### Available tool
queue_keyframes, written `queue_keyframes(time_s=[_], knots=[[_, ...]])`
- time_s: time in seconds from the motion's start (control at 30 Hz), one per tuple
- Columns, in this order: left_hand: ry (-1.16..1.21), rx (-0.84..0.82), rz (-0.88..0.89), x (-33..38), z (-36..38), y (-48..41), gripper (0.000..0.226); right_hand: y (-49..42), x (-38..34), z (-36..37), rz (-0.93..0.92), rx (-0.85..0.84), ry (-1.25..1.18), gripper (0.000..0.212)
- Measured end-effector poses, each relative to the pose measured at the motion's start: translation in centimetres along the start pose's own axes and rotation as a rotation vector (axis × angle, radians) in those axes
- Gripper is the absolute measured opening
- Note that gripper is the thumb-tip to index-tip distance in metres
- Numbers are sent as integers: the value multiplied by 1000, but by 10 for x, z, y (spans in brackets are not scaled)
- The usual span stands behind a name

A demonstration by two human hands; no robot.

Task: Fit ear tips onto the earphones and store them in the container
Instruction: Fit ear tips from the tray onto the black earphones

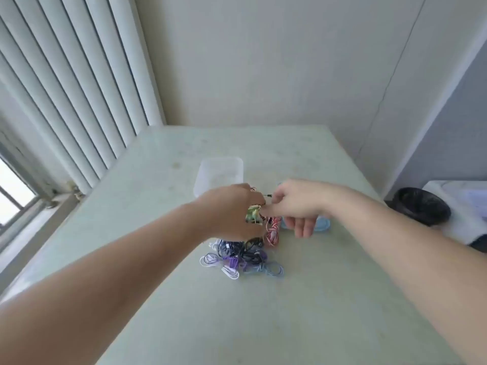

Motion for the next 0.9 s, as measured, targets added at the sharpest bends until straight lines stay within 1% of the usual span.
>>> queue_keyframes(time_s=[0.03,0.1,0.13,0.17,0.23,0.3,0.37,0.47,0.6,0.67,0.77,0.8,0.87,0.9], knots=[[-32,-44,-25,-2,7,10,67,6,4,12,48,-9,-20,37],[-109,-75,-76,-8,23,25,91,11,15,33,77,55,2,36],[-115,-92,-100,-10,33,34,95,12,20,48,66,93,-13,33],[-106,-70,-122,-12,38,38,94,10,24,59,45,148,-44,30],[-89,12,-134,-15,41,39,78,5,25,71,-13,278,-107,22],[-80,87,-110,-18,44,37,60,1,25,81,-86,360,-133,16],[-120,116,-111,-21,47,35,50,-4,18,87,-163,386,-130,22],[-212,146,-123,-33,46,27,49,-17,8,89,-222,369,-106,21],[-323,173,-114,-40,39,22,48,-24,3,82,-216,345,-190,22],[-363,198,-94,-37,34,23,46,-20,10,71,-207,379,-242,20],[-431,329,-39,-23,19,17,41,-14,29,44,-186,463,-303,17],[-422,370,-1,-16,14,12,34,-14,37,33,-172,495,-329,17],[-312,335,56,0,12,-5,21,-16,54,12,-135,564,-349,18],[-266,288,47,4,18,-15,18,-18,63,2,-109,597,-350,19]])
Point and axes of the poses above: each hand's wrist, its own y-axis away from the middle knuckle, its own z-axis out of the palm, x = y × z, the point moved 5 cm from there along -y, towards the middle knuckle, and after that the axes turned 9 degrees about x, right-handed, at the moved point
